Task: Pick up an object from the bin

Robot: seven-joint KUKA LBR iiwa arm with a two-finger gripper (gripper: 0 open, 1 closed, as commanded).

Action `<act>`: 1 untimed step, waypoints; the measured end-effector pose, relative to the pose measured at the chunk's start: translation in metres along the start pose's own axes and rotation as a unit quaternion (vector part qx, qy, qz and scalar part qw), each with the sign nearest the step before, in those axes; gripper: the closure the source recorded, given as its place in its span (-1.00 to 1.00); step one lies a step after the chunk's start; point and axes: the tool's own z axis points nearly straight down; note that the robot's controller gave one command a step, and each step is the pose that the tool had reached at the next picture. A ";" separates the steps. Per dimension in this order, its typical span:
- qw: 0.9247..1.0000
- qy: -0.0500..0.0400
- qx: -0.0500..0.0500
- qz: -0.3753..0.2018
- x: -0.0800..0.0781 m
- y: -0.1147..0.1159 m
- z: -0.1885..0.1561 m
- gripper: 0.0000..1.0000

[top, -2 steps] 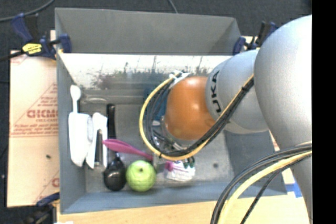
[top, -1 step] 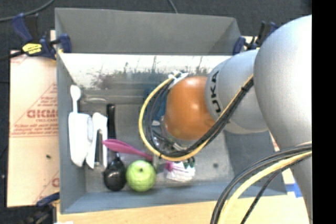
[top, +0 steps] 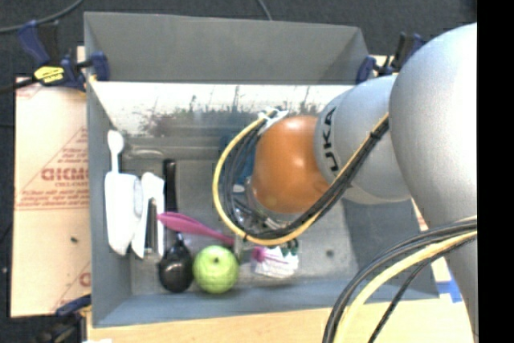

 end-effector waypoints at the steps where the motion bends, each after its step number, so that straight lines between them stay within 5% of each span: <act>1: 0.999 -0.001 0.003 -0.042 -0.012 -0.032 0.000 1.00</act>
Offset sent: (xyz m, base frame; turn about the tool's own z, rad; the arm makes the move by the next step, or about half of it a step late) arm 0.0329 -0.0074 -0.0009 -0.0922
